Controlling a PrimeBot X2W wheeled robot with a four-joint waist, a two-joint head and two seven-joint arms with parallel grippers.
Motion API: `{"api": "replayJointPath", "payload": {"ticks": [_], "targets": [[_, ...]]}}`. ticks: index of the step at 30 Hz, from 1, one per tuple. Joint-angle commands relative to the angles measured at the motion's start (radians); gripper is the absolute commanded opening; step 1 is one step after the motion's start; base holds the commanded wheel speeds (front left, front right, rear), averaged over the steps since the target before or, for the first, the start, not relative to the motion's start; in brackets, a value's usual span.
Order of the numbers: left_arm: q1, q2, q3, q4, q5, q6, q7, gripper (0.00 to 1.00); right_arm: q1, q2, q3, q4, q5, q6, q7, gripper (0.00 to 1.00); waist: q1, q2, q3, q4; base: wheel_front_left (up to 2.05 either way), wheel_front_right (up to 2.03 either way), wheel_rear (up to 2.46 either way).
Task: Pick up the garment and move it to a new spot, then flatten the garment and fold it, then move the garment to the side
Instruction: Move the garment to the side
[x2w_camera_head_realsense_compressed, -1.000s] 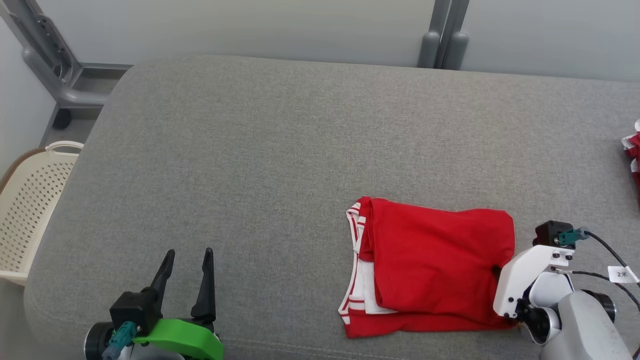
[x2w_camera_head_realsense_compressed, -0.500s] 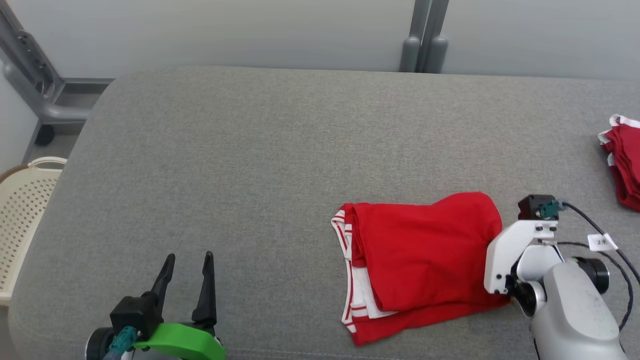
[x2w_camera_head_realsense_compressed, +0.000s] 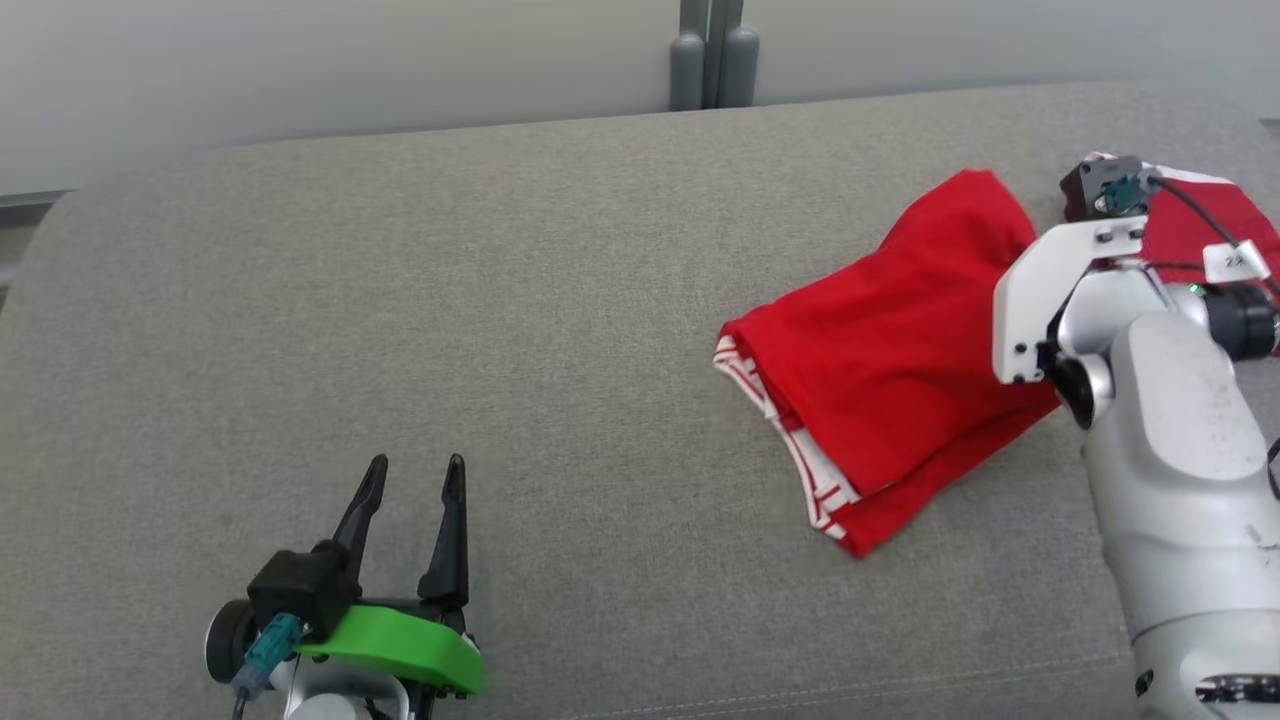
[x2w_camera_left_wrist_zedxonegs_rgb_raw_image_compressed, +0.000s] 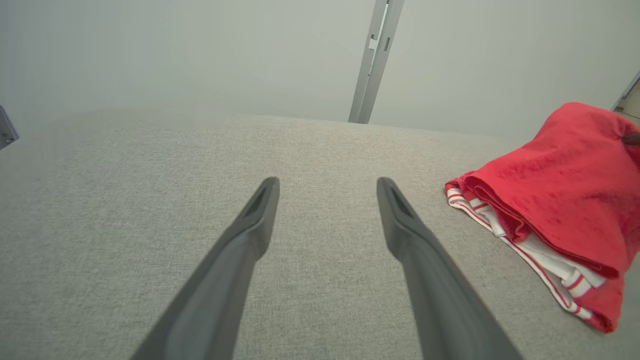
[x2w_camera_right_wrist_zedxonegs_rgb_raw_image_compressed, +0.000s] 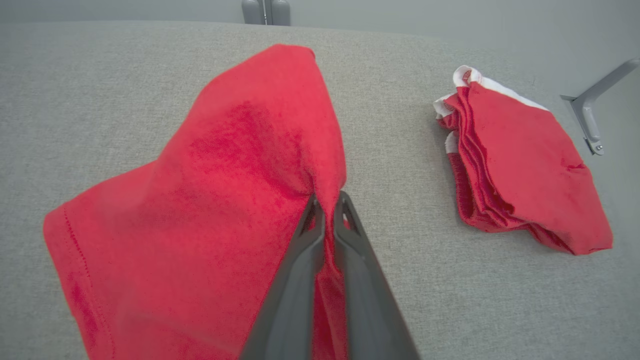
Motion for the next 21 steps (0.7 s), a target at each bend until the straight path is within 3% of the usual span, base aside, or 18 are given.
{"api": "replayJointPath", "payload": {"ticks": [1, 15, 21], "targets": [[-0.019, -0.001, 0.0, -0.004, 0.005, -0.005, -0.003, 1.0, -0.022, -0.011, -0.003, 0.005, -0.007, -0.002, -0.007, 0.0, 0.0, 0.0, 0.037, -0.039, 0.0, 0.0, 0.0], [-0.105, -0.012, -0.02, -0.004, 0.037, -0.029, -0.003, 1.0, -0.3, -0.087, -0.1, 0.097, -0.121, -0.002, -0.045, 0.0, 0.0, 0.0, 0.158, -0.101, 0.0, 0.0, 0.0], [-0.136, -0.012, -0.026, 0.005, 0.047, -0.039, -0.003, 1.0, -0.358, -0.157, -0.123, 0.119, -0.172, -0.002, -0.044, 0.0, 0.0, 0.0, 0.197, -0.098, 0.0, 0.0, 0.0]]}}
